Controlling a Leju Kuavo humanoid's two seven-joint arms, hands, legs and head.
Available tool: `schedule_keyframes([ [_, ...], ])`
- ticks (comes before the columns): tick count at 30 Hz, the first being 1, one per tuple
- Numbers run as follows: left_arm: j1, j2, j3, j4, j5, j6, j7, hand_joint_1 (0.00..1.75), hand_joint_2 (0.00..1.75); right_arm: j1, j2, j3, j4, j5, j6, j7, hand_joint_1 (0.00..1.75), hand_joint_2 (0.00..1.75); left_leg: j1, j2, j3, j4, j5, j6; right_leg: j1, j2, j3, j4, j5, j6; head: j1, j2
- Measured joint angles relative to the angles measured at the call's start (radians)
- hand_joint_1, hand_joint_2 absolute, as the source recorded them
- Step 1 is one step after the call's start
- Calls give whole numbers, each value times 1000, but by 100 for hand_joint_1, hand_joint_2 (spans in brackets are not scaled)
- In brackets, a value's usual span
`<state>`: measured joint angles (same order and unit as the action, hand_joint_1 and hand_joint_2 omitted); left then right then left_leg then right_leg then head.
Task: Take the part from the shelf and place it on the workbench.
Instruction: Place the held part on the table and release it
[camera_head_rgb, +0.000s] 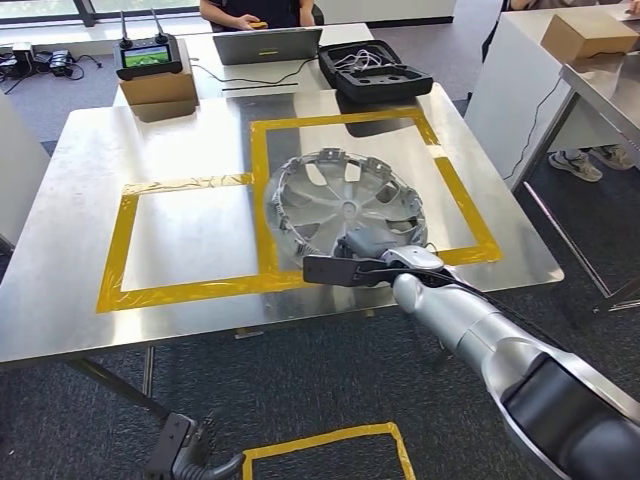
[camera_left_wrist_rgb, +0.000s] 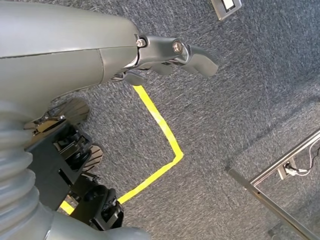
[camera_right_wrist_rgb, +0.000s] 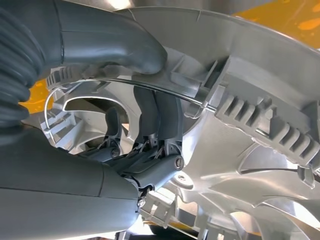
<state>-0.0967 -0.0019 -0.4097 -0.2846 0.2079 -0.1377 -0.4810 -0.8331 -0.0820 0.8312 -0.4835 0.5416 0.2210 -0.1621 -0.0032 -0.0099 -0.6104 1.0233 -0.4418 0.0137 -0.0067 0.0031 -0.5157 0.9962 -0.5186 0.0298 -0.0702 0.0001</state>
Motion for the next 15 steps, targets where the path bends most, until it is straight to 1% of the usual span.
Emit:
schedule_keyframes([
  [6, 0, 0, 0, 0, 0, 0, 0, 0, 175, -1, 3, 6, 14, 5, -2, 1, 175, 175, 0, 0, 0, 0, 0, 0, 0, 0, 0, 0, 0, 0, 0, 0],
  [15, 1, -2, 6, 0, 1, 19, 0, 0, 175, -21, 20, 20, 47, 66, -28, 25, 175, 175, 0, 0, 0, 0, 0, 0, 0, 0, 0, 0, 0, 0, 0, 0],
])
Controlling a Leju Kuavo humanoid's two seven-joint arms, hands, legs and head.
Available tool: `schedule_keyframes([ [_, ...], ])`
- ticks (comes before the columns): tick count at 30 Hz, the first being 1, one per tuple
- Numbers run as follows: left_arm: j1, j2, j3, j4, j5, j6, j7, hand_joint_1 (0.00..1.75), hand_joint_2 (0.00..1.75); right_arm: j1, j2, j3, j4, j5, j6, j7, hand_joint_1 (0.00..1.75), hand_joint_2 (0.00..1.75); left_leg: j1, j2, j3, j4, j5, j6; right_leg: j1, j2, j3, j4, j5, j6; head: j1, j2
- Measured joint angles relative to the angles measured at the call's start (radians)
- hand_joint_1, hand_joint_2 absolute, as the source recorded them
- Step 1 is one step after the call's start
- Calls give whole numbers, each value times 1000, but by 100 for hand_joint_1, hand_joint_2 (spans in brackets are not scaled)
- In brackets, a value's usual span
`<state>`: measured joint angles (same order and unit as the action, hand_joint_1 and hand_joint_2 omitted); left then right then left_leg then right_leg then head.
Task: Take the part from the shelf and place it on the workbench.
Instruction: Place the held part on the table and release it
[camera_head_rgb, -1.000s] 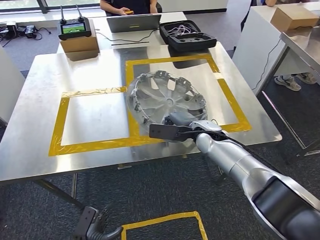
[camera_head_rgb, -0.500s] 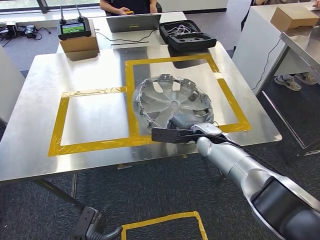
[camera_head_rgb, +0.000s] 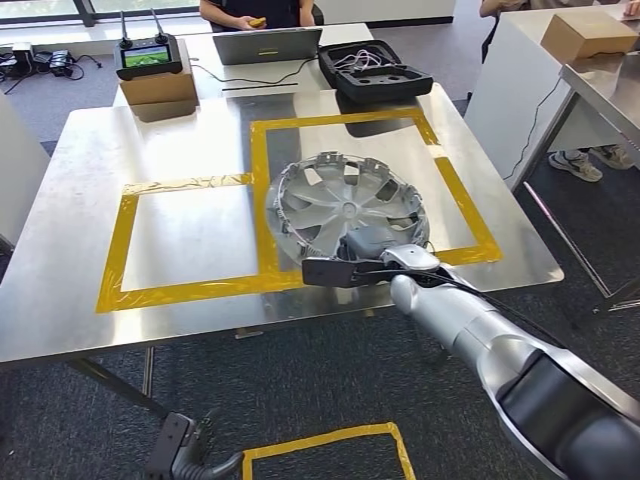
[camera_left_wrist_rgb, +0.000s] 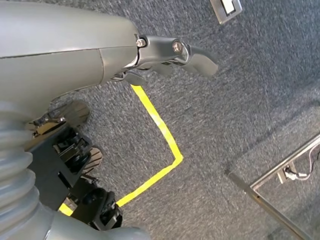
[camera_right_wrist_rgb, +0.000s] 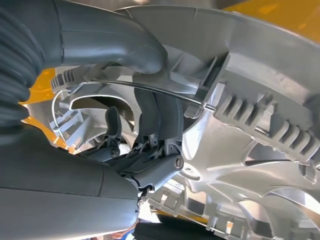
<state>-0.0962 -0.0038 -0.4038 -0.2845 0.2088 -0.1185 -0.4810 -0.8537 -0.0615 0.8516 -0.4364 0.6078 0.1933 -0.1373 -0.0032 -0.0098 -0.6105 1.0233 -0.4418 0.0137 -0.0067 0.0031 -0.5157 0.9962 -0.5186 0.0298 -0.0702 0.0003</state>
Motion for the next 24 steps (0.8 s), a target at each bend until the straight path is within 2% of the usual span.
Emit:
schedule_keyframes([
  [9, 1, -14, 7, 0, 7, 25, 10, 0, 175, -29, 23, 7, 28, 32, -24, 15, 175, 175, 0, 0, 0, 0, 0, 0, 0, 0, 0, 0, 0, 0, 0, 0],
  [18, 1, -19, 17, -11, -2, 29, 21, 0, 175, -44, 25, 5, 50, 63, -74, 46, 175, 175, 0, 0, 0, 0, 0, 0, 0, 0, 0, 0, 0, 0, 0, 0],
  [24, 0, -20, 18, -17, -11, 35, 40, 0, 175, -59, 25, 2, 61, 92, -68, 65, 175, 175, 0, 0, 0, 0, 0, 0, 0, 0, 0, 0, 0, 0, 0, 0],
])
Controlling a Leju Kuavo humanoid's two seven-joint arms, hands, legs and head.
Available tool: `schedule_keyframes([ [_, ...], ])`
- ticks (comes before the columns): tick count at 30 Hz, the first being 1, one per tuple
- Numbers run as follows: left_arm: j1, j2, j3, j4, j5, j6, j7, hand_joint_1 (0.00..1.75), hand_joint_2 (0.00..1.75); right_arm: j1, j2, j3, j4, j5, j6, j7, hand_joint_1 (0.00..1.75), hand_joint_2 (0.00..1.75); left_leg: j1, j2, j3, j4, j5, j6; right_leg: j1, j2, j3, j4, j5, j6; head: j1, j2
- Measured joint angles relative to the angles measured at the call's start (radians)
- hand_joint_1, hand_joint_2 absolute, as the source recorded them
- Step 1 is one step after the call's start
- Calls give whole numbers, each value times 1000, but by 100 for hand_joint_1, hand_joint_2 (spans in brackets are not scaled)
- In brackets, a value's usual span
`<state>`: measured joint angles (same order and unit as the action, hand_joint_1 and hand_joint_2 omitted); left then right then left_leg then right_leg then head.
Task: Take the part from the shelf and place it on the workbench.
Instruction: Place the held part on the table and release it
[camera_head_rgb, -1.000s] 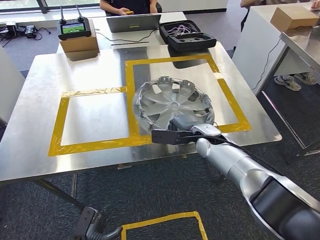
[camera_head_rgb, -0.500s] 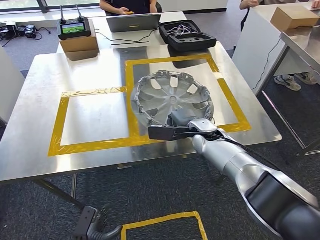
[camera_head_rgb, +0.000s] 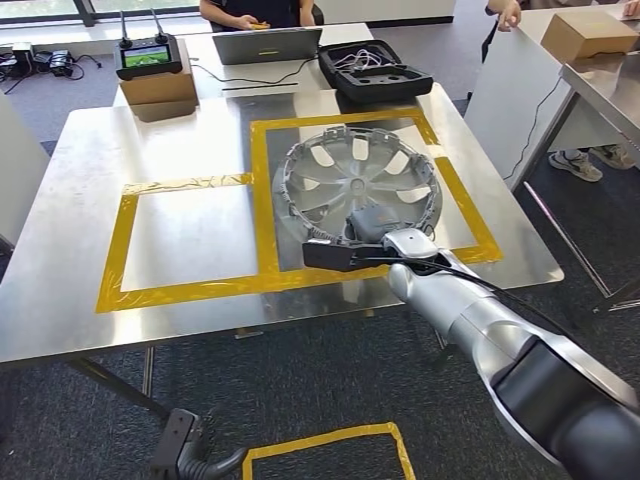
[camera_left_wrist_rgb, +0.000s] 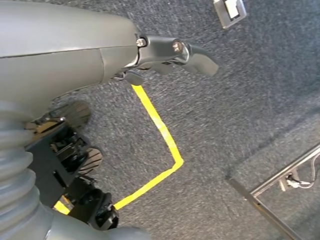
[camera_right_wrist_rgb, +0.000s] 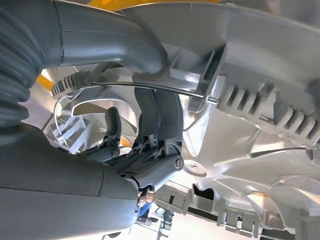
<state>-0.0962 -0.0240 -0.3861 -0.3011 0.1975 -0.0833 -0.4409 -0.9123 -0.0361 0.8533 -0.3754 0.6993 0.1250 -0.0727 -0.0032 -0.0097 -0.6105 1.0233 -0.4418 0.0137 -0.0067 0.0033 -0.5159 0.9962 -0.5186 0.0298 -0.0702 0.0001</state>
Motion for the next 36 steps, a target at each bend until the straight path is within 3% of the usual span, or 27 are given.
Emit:
schedule_keyframes([
  [12, 0, -3, 0, -2, -10, 1, 11, 0, 175, -7, 2, -5, 9, 30, 17, 2, 175, 175, 0, 0, 0, 0, 0, 0, 0, 0, 0, 0, 0, 0, 0, 0],
  [16, 0, -4, 0, -3, -13, 1, 11, 0, 175, -7, 2, -5, 10, 31, 18, 1, 0, 0, 0, 0, 0, 0, 0, 0, 0, 0, 0, 0, 0, 0, 0, 0],
  [20, 0, -4, 0, -6, -37, 9, 21, 0, 0, -8, 2, -7, 10, 38, 21, -1, 0, 0, 0, 0, 1, 0, 0, 0, 0, 0, 0, 0, 0, 0, 0, 0],
  [36, -2, -8, 0, -8, -46, 13, 42, 0, 0, 7, 0, -53, 10, 36, 1, -20, 0, 0, 0, 1, 1, 0, 0, 0, 0, 1, 0, 0, 0, 0, 0, 0],
])
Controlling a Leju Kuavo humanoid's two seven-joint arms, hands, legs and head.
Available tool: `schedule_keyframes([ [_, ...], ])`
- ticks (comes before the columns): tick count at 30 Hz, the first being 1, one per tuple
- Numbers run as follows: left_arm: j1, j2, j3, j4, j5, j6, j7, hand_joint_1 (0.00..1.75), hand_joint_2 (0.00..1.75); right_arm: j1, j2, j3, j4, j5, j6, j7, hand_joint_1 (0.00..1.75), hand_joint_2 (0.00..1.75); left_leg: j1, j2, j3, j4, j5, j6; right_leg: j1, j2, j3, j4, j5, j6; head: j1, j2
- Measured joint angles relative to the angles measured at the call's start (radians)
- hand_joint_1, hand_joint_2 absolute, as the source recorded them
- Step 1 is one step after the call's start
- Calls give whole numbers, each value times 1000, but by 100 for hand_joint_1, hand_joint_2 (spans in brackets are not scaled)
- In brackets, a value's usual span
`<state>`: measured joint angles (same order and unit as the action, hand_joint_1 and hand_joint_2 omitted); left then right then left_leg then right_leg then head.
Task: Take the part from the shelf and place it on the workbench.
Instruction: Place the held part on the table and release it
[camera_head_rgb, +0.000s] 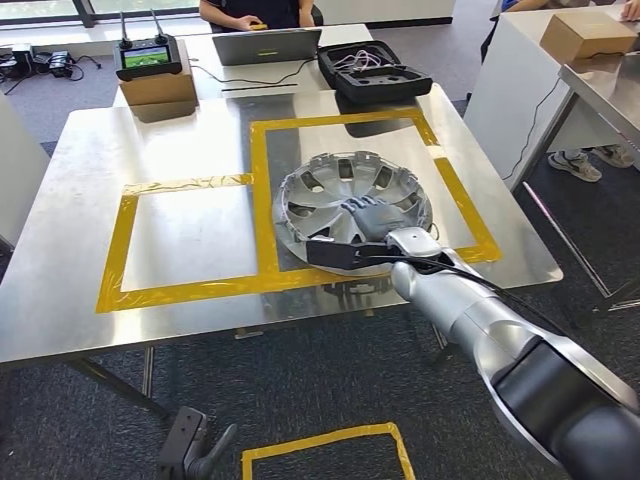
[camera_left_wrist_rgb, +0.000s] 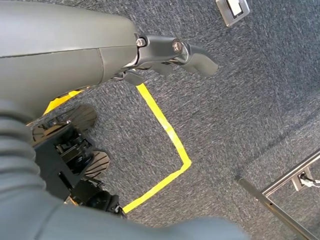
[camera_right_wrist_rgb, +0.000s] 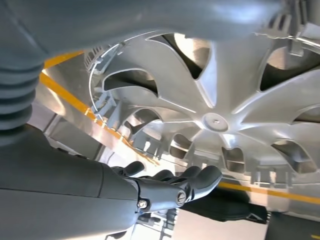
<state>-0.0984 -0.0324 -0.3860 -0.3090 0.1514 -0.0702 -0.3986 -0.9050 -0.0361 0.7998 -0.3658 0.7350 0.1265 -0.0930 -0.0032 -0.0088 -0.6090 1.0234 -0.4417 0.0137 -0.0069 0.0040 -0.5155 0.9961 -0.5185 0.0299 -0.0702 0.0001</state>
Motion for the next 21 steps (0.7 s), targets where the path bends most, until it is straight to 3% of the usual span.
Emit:
schedule_keyframes([
  [5, 0, 0, 0, -1, -4, 0, -9, 0, 0, 12, -2, -20, -4, -22, -33, -65, 0, 0, 0, 0, 0, 0, 0, 0, 0, 0, 0, 0, 0, 0, 0, 0],
  [10, 3, 0, 0, -5, -8, 0, -53, 0, 0, 78, -17, -86, -99, -135, -102, -225, 0, 0, 0, -1, 0, 0, 0, 0, 0, -1, 1, 0, 0, 0, 0, 0],
  [13, 11, 0, 3, -6, -7, 0, -83, 0, 0, 192, -46, -163, -288, -246, -89, -287, 0, 0, 0, -2, 0, 0, -1, 0, 0, -2, 1, -1, -1, 0, 0, 0],
  [21, 34, 1, 29, -5, -8, 2, -127, 0, 0, 586, -111, -336, -887, -395, -34, -325, 0, 0, 0, -1, 0, 0, -3, 0, 0, -2, 1, -1, -3, 0, 0, 0],
])
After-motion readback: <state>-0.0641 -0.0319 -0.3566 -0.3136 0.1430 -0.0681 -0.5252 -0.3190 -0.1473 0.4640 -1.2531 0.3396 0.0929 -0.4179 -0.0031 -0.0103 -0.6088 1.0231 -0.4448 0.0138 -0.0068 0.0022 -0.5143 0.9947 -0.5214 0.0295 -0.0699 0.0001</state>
